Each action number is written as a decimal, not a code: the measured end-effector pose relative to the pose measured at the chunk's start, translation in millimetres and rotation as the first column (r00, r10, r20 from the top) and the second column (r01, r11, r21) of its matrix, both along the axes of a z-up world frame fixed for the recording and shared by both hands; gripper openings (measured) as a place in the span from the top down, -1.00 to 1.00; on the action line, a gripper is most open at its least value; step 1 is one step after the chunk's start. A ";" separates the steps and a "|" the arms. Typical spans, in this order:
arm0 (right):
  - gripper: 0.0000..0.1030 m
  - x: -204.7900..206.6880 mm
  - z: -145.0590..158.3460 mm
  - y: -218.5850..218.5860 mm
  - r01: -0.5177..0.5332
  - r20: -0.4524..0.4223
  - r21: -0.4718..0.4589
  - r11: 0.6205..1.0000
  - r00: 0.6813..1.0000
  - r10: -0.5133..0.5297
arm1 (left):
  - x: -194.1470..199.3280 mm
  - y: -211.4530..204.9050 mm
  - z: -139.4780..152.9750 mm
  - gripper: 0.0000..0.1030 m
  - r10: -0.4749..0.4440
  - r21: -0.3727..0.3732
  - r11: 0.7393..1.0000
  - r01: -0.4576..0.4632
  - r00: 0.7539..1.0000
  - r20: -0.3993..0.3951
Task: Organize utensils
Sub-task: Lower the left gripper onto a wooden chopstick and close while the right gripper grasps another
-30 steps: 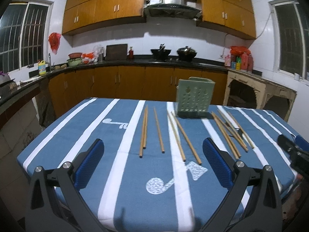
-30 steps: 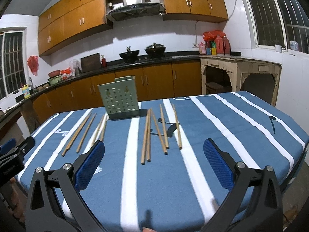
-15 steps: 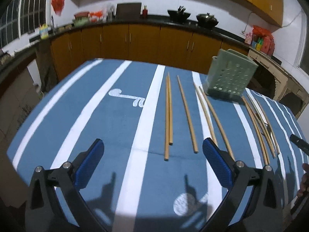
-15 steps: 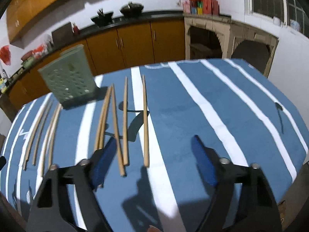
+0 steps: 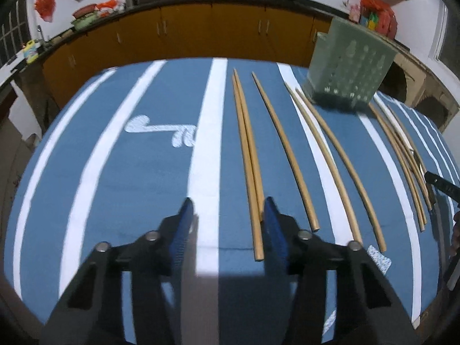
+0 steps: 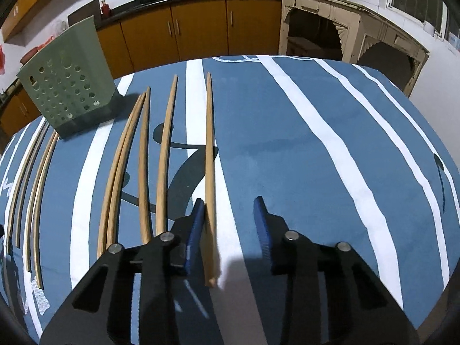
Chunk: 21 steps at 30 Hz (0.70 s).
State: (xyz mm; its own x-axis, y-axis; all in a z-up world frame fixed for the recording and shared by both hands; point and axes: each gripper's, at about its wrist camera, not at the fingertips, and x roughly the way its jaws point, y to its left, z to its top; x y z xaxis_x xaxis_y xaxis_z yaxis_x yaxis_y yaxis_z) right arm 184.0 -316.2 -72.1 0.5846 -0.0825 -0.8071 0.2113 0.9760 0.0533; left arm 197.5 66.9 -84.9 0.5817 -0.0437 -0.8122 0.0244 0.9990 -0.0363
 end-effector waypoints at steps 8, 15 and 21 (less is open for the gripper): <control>0.35 6.3 -0.1 -1.5 0.001 0.001 0.001 1.000 1.000 -0.001 | 18.2 -6.7 -5.9 0.38 -0.022 0.019 1.000 0.022 1.000 -0.012; 0.52 13.2 -0.1 -2.9 -0.004 0.002 -0.004 1.000 1.000 0.004 | 28.6 -1.3 -11.0 0.56 0.009 0.048 0.999 -0.008 1.000 -0.024; 0.52 12.5 -0.4 -7.0 0.001 0.003 0.021 1.000 1.000 -0.001 | 34.2 -6.0 -10.6 0.56 0.014 0.054 0.998 -0.013 1.000 -0.017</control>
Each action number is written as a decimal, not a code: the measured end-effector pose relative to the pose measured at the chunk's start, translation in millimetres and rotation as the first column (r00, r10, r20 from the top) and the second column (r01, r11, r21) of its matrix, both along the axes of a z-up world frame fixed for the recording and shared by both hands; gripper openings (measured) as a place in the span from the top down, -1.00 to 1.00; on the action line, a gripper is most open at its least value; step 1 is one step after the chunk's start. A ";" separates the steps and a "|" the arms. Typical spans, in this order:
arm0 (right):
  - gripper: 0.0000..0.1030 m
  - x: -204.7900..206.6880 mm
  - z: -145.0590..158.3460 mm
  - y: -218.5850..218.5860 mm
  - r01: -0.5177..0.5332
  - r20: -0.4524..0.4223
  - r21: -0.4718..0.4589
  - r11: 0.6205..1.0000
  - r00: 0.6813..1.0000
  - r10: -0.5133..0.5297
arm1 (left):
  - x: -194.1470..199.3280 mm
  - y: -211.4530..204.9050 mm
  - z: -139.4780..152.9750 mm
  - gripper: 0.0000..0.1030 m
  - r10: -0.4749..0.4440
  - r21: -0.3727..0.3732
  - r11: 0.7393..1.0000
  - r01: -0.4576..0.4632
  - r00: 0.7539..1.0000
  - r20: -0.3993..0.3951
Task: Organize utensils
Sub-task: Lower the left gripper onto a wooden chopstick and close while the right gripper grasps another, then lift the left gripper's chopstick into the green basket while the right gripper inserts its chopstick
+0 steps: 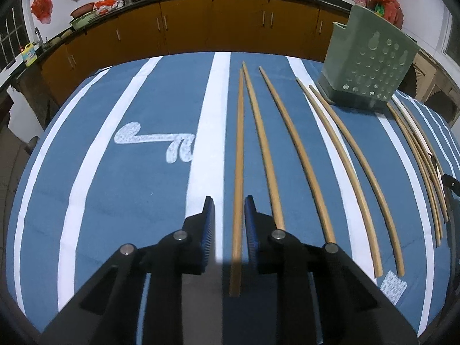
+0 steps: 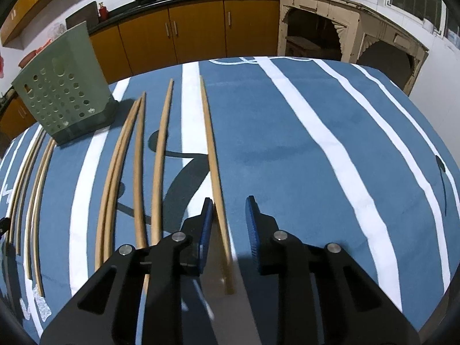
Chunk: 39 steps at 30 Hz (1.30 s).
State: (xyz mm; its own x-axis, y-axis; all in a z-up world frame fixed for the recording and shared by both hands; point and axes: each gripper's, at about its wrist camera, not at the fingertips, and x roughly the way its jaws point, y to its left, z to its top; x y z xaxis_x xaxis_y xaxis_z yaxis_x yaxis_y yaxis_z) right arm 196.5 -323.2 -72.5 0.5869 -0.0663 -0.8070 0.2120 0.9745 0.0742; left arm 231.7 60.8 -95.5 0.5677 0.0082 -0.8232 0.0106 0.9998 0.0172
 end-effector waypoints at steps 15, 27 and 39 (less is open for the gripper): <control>0.79 -3.9 -2.2 -3.6 -0.012 0.032 -0.005 1.000 0.999 0.013 | 6.0 4.0 2.6 0.70 -0.010 -0.035 0.999 0.011 1.000 0.024; 0.80 -15.8 -5.0 1.2 -0.026 0.066 -0.018 1.000 0.997 0.027 | -18.4 2.6 1.0 0.80 0.015 -0.043 0.999 -0.013 0.997 0.069; 0.86 -44.2 40.2 -2.9 -0.040 0.221 -0.006 0.999 0.974 0.040 | -34.4 14.8 30.5 0.85 0.007 -0.048 0.999 -0.001 0.993 0.121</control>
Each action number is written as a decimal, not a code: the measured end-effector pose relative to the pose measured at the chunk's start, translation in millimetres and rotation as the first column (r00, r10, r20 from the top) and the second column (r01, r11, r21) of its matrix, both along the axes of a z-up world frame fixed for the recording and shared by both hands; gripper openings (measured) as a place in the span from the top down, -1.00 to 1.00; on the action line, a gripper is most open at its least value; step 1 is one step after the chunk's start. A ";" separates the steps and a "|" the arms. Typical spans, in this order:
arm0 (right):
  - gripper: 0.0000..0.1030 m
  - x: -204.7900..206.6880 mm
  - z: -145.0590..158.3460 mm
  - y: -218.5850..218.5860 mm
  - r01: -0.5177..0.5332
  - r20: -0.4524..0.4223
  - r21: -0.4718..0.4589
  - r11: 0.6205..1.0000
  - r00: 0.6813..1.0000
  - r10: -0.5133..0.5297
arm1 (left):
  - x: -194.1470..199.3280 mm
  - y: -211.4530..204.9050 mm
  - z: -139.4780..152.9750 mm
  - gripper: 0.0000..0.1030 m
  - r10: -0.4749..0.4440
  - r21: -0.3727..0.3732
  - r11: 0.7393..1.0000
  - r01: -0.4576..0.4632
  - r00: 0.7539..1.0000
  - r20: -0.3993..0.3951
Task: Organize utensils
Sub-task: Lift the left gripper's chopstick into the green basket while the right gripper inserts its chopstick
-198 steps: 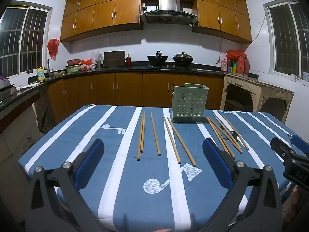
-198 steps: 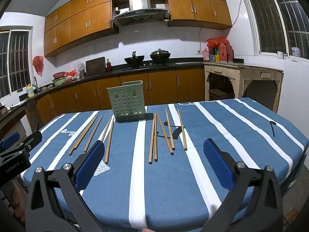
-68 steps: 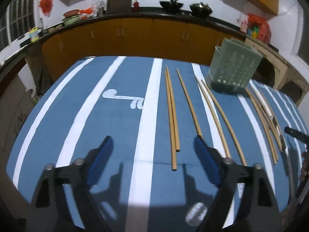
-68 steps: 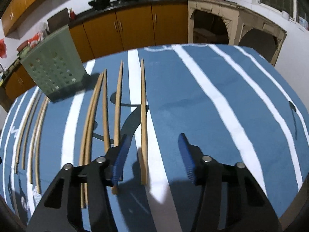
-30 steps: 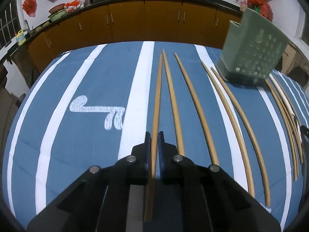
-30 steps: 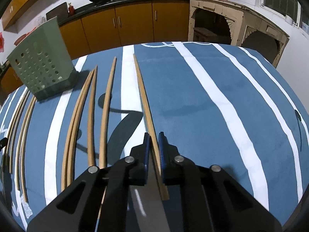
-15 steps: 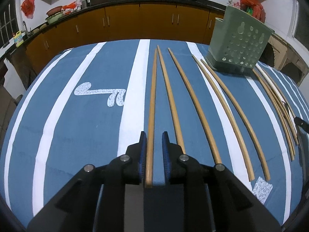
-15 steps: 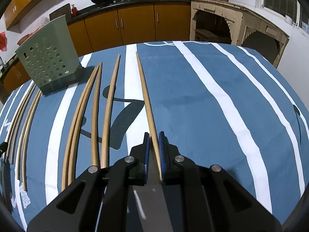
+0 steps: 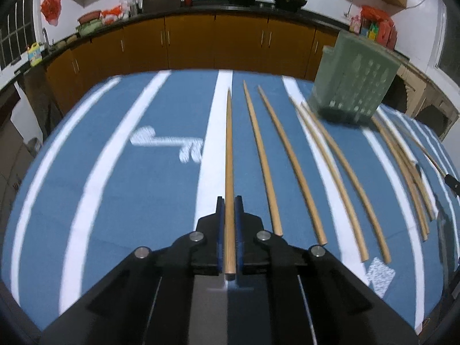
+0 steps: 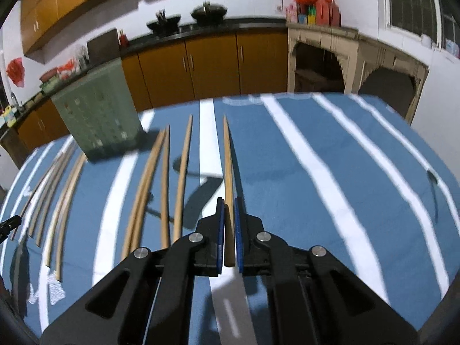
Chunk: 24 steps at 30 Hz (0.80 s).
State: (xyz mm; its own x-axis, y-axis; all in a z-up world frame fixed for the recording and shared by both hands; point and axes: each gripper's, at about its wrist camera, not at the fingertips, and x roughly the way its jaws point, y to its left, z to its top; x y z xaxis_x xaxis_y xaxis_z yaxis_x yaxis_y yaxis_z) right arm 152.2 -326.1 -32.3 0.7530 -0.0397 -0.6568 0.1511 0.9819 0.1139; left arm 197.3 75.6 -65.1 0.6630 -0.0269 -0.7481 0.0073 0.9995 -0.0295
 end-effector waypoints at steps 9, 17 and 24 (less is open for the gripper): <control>0.86 -16.5 51.8 -4.5 0.006 0.160 -0.032 0.999 0.987 -0.001 | -21.7 0.3 65.1 0.85 -0.023 0.002 1.000 0.023 0.984 0.179; 0.86 -12.9 85.8 -9.3 0.016 0.256 -0.026 1.000 0.967 -0.009 | -23.4 0.4 118.3 0.85 -0.024 -0.022 0.999 0.033 0.949 0.315; 0.86 -0.7 106.7 -14.0 0.018 0.292 -0.017 1.000 0.956 -0.012 | -15.1 -1.3 144.7 0.85 -0.023 -0.017 0.999 0.031 0.930 0.367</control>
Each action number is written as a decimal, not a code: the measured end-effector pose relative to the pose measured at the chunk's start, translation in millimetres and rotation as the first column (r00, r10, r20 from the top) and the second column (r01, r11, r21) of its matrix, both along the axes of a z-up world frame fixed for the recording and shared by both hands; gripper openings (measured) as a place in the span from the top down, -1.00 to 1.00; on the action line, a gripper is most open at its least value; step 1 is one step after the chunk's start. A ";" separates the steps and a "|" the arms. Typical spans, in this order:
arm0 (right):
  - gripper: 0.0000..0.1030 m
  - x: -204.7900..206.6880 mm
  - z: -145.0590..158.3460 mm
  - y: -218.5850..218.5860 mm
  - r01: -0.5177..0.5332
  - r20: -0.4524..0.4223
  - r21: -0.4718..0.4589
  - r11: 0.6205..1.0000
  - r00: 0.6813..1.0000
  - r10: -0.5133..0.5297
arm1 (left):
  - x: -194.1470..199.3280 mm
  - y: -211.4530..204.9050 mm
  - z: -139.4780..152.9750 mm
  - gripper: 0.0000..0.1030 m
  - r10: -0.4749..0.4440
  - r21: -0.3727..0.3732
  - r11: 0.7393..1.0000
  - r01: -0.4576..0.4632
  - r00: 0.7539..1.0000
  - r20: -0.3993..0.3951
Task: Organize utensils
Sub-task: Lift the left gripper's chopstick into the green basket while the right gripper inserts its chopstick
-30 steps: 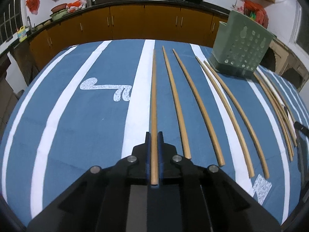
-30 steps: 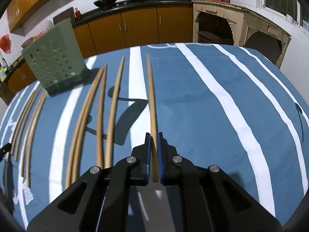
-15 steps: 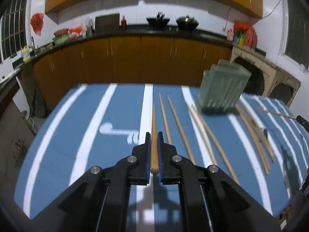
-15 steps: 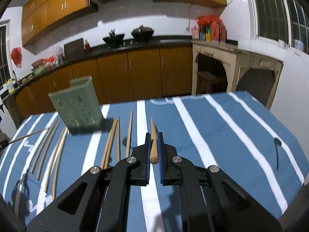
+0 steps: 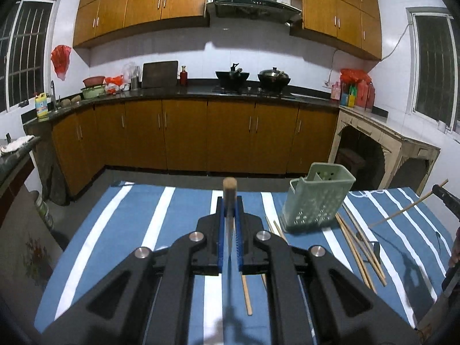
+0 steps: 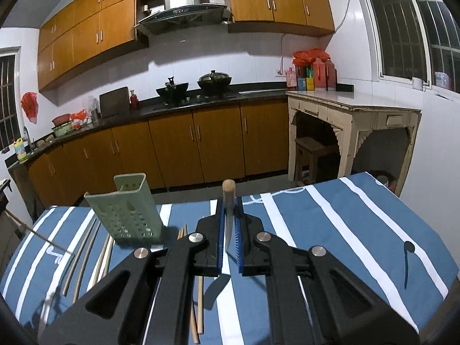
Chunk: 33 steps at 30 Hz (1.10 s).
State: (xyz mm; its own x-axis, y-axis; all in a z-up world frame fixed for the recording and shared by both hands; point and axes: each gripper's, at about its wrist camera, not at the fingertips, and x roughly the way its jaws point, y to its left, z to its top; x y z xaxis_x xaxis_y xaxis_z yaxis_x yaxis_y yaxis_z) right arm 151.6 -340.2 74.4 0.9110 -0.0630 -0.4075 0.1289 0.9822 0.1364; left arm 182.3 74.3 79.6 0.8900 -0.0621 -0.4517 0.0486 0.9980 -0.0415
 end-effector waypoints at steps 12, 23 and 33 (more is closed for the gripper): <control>0.86 15.8 46.2 4.9 -0.026 0.050 0.018 1.000 0.998 0.025 | 8.6 2.9 40.4 0.85 -0.015 -0.009 1.000 0.016 0.998 0.065; 0.86 28.2 142.5 29.1 -0.129 0.277 0.044 0.991 0.954 0.112 | 21.4 -29.8 148.6 0.85 -0.107 -0.048 0.991 0.123 0.962 0.252; 0.86 70.6 134.2 72.5 -0.206 0.276 0.033 0.978 0.942 0.189 | 66.8 -88.9 155.0 0.85 -0.179 -0.063 0.978 0.199 0.955 0.239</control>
State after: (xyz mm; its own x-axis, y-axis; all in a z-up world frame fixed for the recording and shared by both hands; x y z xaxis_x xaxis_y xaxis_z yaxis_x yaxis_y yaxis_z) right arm 222.2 -267.7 208.6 0.9789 0.1464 -0.1423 -0.1166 0.9730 0.1990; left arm 249.1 -14.6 234.6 0.9376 -0.2681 -0.2215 0.2538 0.9630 -0.0912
